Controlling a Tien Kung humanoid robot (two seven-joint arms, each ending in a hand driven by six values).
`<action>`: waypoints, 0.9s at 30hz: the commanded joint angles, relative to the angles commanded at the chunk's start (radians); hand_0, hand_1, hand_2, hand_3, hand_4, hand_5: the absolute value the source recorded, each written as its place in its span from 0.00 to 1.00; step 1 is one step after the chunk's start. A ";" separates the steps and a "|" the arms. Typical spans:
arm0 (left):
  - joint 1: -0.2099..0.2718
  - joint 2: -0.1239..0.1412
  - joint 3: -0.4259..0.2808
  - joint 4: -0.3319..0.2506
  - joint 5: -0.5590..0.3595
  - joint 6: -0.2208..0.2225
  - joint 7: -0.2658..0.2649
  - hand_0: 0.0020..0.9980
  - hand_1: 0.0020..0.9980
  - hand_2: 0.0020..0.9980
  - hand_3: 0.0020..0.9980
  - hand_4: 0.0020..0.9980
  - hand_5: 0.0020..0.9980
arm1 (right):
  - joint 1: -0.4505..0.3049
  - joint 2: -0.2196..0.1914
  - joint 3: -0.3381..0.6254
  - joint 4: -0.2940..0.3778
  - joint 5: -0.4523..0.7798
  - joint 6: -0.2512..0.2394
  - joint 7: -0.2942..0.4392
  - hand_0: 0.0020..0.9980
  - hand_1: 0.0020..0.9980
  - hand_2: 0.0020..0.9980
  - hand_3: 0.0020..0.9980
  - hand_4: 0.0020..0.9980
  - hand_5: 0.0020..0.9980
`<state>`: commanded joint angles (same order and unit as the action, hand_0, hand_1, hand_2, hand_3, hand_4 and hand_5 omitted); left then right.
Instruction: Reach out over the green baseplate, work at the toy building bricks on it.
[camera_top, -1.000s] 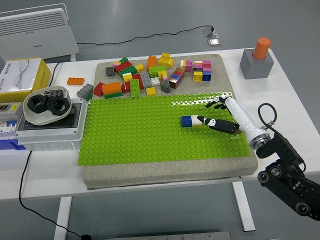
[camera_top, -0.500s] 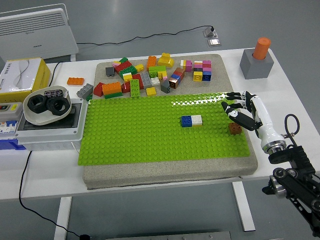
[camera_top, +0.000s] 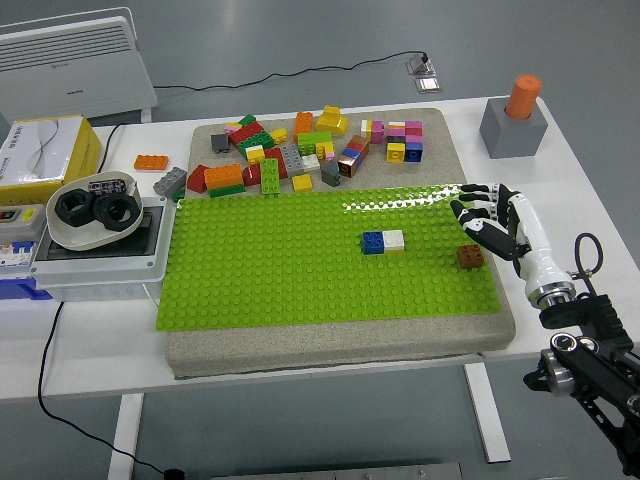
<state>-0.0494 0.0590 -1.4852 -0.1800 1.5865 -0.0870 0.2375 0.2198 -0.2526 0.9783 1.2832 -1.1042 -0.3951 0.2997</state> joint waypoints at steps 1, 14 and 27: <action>0.000 -0.001 -0.001 0.000 0.001 0.000 0.000 0.75 0.60 0.64 0.72 0.72 0.87 | 0.000 0.000 0.002 0.000 0.002 0.000 0.002 0.61 0.51 0.60 0.59 0.73 0.33; -0.010 -0.004 0.012 0.000 -0.001 -0.002 -0.003 0.76 0.60 0.66 0.73 0.72 0.86 | 0.001 -0.003 0.012 -0.002 0.000 -0.003 0.001 0.60 0.49 0.59 0.57 0.72 0.32; -0.023 0.000 0.024 0.000 -0.006 -0.002 -0.008 0.76 0.61 0.66 0.73 0.71 0.86 | 0.000 -0.007 0.025 0.004 -0.013 -0.004 -0.005 0.60 0.48 0.58 0.54 0.71 0.29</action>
<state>-0.0727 0.0592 -1.4610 -0.1800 1.5804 -0.0889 0.2300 0.2198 -0.2597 1.0038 1.2870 -1.1176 -0.3990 0.2949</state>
